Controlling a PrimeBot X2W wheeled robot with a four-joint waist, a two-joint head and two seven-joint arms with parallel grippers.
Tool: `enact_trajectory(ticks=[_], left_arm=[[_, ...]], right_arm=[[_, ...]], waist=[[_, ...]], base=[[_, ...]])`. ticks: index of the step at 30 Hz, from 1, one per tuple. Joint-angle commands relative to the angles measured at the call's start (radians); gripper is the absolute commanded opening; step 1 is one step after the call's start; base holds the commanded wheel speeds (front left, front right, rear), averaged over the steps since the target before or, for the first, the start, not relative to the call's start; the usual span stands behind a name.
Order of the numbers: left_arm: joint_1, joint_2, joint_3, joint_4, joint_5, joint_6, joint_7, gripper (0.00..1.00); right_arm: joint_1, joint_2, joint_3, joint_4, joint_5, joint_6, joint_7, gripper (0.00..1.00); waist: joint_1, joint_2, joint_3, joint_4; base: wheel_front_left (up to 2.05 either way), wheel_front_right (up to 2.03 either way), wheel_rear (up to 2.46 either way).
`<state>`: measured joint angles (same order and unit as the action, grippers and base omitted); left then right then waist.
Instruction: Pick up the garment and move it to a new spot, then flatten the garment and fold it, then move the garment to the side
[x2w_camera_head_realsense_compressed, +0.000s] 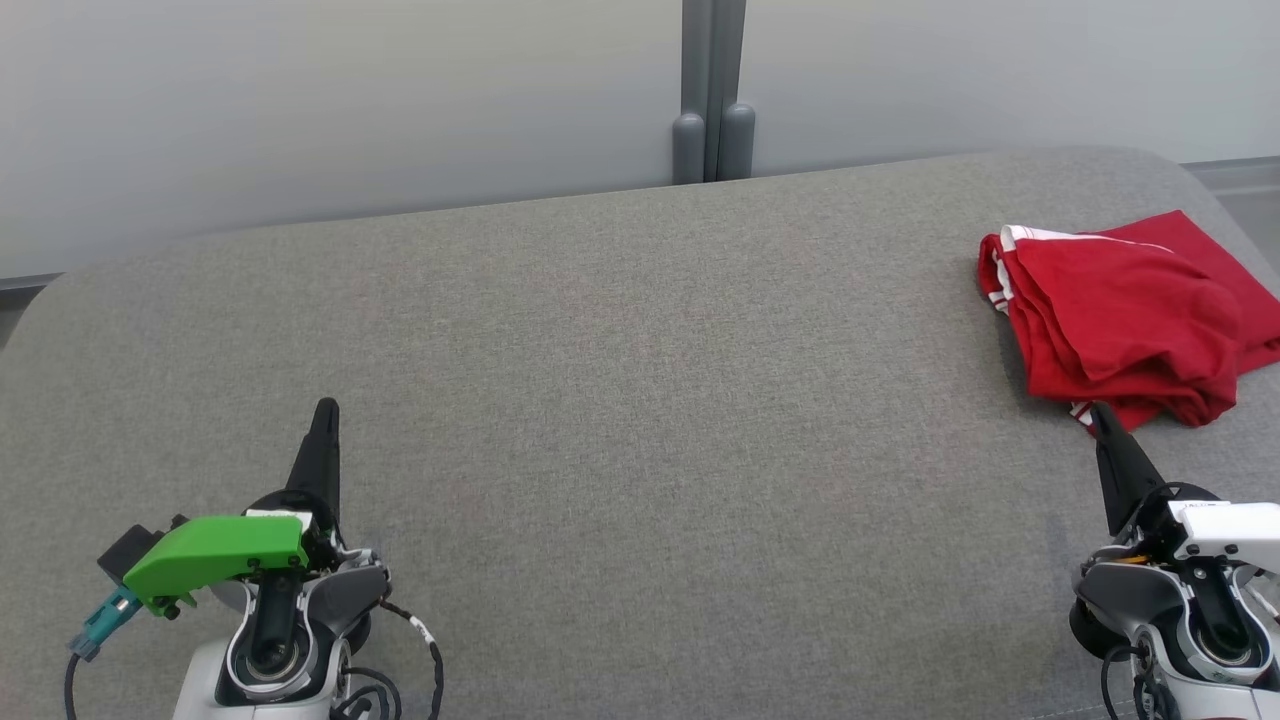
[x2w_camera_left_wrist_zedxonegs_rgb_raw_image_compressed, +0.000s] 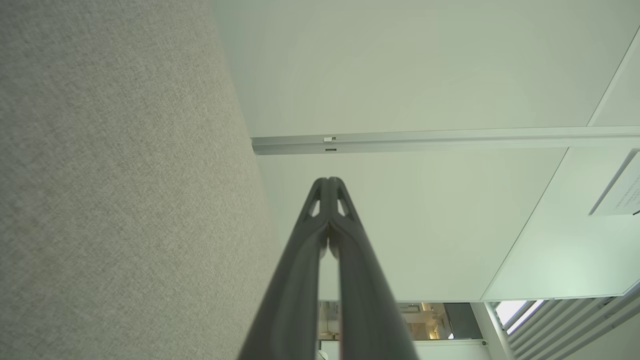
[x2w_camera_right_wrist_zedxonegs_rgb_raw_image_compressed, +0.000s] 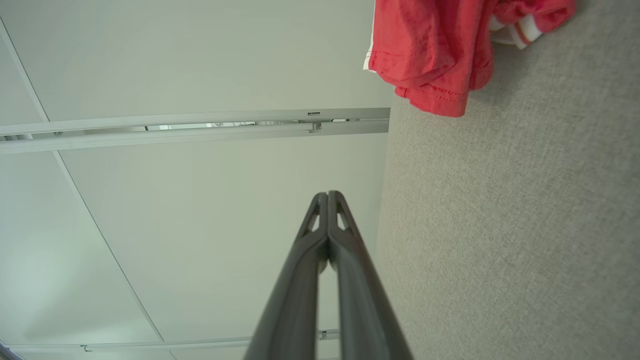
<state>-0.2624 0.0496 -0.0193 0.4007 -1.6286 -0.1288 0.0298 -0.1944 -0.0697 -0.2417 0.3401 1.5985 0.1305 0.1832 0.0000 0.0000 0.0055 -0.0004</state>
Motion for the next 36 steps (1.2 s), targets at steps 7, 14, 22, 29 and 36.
enact_trajectory(ticks=[7,14,22,29,36], left_arm=[[-0.015,-0.001,0.004,0.002,-0.005,-0.006,0.001,0.0],[-0.015,-0.001,0.004,0.002,-0.005,-0.006,0.001,0.0],[-0.015,-0.001,0.004,0.002,-0.005,-0.006,0.001,0.0],[-0.015,-0.001,0.003,0.002,-0.005,-0.006,0.001,0.0],[-0.015,-0.001,0.003,0.002,-0.005,-0.006,0.001,0.0]], right_arm=[[-0.011,0.003,-0.004,0.002,-0.004,0.0,0.005,0.0],[-0.011,0.004,-0.005,0.002,-0.006,0.0,0.006,0.0],[-0.012,0.005,-0.007,0.002,-0.007,0.0,0.007,0.0],[-0.012,0.006,-0.008,0.002,-0.009,0.0,0.007,0.0],[-0.012,0.006,-0.009,0.002,-0.009,0.0,0.008,0.0]], waist=[[0.0,0.0,0.0,0.0],[0.0,0.0,0.0,0.0],[0.0,0.0,0.0,0.0],[0.0,0.0,0.0,0.0],[0.0,0.0,0.0,0.0]], base=[[0.0,0.0,0.0],[0.0,0.0,0.0],[0.0,0.0,0.0],[0.0,0.0,0.0],[0.0,0.0,0.0]])
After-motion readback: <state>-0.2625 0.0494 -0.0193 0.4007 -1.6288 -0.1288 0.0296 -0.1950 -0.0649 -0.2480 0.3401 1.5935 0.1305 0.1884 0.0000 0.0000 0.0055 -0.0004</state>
